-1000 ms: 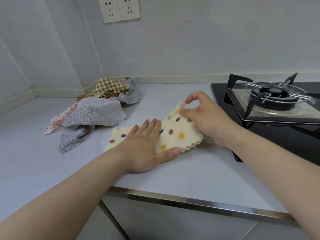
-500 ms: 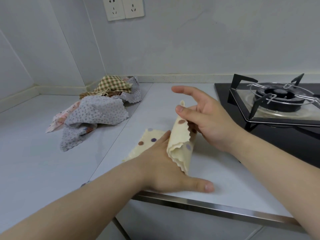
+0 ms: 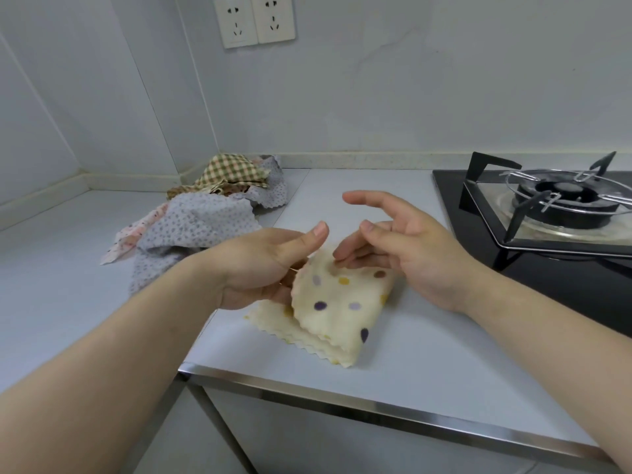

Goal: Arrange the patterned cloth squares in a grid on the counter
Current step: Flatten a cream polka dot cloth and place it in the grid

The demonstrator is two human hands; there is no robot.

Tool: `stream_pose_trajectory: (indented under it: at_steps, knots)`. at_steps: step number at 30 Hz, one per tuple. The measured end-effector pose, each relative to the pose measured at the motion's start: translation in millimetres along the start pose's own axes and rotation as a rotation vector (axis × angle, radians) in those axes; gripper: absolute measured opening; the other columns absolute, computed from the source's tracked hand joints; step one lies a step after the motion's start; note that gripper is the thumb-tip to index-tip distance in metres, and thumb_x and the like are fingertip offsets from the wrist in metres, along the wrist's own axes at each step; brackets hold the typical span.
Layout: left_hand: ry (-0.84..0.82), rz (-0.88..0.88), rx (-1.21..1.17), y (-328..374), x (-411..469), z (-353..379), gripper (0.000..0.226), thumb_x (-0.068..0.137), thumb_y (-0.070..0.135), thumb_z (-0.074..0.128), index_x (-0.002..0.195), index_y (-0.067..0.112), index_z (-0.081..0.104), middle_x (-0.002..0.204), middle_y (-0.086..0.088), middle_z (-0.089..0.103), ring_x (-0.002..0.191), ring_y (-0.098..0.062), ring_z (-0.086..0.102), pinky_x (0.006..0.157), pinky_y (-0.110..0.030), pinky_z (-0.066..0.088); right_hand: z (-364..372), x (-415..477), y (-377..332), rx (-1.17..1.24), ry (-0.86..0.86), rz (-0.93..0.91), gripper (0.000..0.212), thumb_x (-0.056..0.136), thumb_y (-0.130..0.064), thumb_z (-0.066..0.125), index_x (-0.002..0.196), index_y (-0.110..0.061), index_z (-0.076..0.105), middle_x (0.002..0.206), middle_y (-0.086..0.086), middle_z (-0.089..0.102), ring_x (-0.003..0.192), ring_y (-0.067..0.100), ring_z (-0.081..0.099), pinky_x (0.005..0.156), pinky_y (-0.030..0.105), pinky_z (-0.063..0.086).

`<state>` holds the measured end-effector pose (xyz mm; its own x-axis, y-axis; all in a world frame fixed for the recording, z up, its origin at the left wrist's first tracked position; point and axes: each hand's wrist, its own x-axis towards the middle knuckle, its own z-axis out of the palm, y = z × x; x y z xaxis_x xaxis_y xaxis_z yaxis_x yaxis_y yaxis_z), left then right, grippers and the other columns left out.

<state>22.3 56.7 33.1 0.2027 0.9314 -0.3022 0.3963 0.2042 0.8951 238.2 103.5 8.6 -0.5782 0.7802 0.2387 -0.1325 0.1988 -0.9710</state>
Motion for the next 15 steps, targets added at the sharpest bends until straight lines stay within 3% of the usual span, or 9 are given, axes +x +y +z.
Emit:
stream_pose_trajectory:
  at_steps: [3,5,7,10,12,15]
  knots:
    - [0.065,-0.053,0.007,-4,4,-3,0.078,0.075,0.037,0.081,0.145,0.024,0.049,0.119,-0.004,0.071,0.104,-0.017,0.072,0.091,-0.034,0.057,-6,2,2,-0.135,0.135,-0.051,0.030,0.104,-0.010,0.054,0.131,-0.022,0.057,0.091,0.012,0.076,0.086,0.026,0.072,0.083,0.038,0.057]
    - [0.132,-0.027,0.063,-4,5,-4,0.079,0.083,0.012,0.081,0.149,0.033,0.043,0.117,-0.008,0.066,0.097,-0.020,0.074,0.084,-0.035,0.060,-9,4,7,-0.370,0.242,-0.063,0.024,0.099,-0.016,0.063,0.119,-0.028,0.064,0.086,0.001,0.075,0.076,0.014,0.067,0.077,0.032,0.052]
    - [0.165,0.007,0.120,-1,3,-6,0.079,0.086,0.001,0.076,0.147,0.040,0.045,0.115,-0.009,0.063,0.091,-0.023,0.073,0.079,-0.035,0.062,-12,6,13,-0.589,0.293,-0.051,0.014,0.095,-0.025,0.068,0.105,-0.035,0.068,0.083,-0.012,0.071,0.069,0.005,0.060,0.075,0.023,0.049]
    - [0.115,0.039,0.239,6,-4,-13,0.070,0.088,-0.001,0.074,0.137,0.045,0.055,0.119,-0.007,0.061,0.085,-0.020,0.073,0.073,-0.027,0.061,-12,4,15,-0.782,0.274,-0.017,0.003,0.093,-0.033,0.069,0.092,-0.035,0.070,0.083,-0.024,0.066,0.061,0.000,0.057,0.061,0.012,0.042]
    - [0.085,0.045,0.425,8,-7,-16,0.060,0.089,0.003,0.074,0.127,0.049,0.063,0.118,0.001,0.059,0.077,-0.018,0.071,0.069,-0.022,0.059,-12,3,14,-0.821,0.233,0.005,0.004,0.092,-0.035,0.069,0.088,-0.034,0.070,0.082,-0.023,0.068,0.059,-0.001,0.058,0.057,0.015,0.041]
    - [0.073,0.031,0.561,10,-8,-16,0.049,0.089,0.011,0.076,0.118,0.049,0.069,0.118,0.012,0.061,0.083,-0.014,0.073,0.072,-0.017,0.057,-13,1,14,-0.898,0.177,0.020,0.006,0.091,-0.042,0.068,0.087,-0.037,0.069,0.084,-0.021,0.070,0.060,0.002,0.056,0.058,0.018,0.043]
